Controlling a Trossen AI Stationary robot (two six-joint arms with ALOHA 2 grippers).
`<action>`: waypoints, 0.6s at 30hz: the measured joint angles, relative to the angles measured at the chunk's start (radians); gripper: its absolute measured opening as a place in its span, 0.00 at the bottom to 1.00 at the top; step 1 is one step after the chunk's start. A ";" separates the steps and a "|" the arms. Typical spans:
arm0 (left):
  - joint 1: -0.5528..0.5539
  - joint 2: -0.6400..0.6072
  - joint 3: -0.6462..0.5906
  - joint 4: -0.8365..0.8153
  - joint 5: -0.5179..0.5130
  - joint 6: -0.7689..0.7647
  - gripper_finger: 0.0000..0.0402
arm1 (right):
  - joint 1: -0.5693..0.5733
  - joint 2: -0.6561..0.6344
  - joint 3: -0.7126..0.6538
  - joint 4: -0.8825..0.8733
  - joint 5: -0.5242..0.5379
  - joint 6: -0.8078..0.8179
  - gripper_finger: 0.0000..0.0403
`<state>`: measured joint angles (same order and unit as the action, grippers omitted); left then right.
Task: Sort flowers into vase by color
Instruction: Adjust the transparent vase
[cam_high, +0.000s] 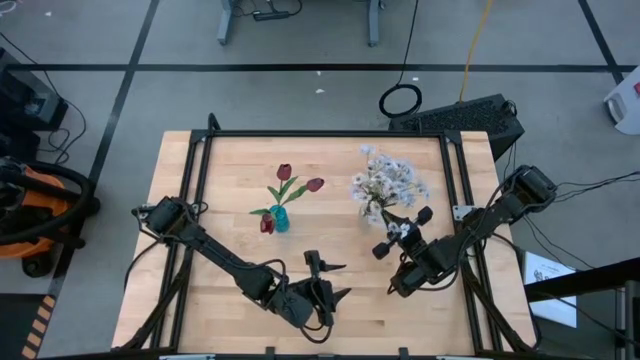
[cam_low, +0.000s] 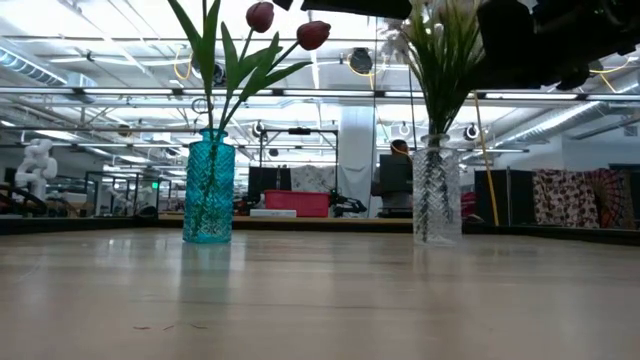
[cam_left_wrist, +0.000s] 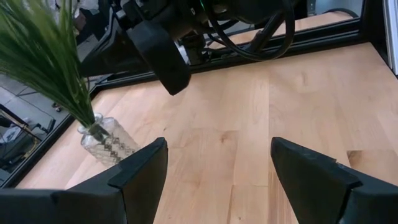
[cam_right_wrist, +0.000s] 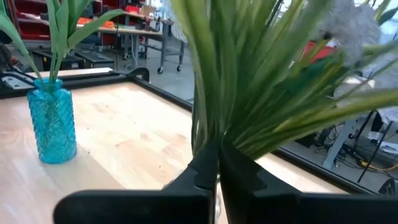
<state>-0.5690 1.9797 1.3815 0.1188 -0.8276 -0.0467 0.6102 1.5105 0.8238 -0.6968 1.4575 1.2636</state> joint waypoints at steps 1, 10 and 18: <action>0.000 0.000 0.000 0.000 0.000 0.000 0.72 | 0.000 0.000 0.000 0.001 -0.004 0.000 0.01; 0.000 0.000 0.000 0.000 0.000 0.001 0.72 | 0.000 0.000 0.000 0.005 -0.027 -0.003 0.10; -0.006 -0.002 0.000 -0.001 0.000 0.001 0.72 | 0.005 0.000 0.000 0.006 -0.116 -0.010 0.27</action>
<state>-0.5749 1.9775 1.3815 0.1181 -0.8276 -0.0456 0.6151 1.5108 0.8238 -0.6910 1.3411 1.2538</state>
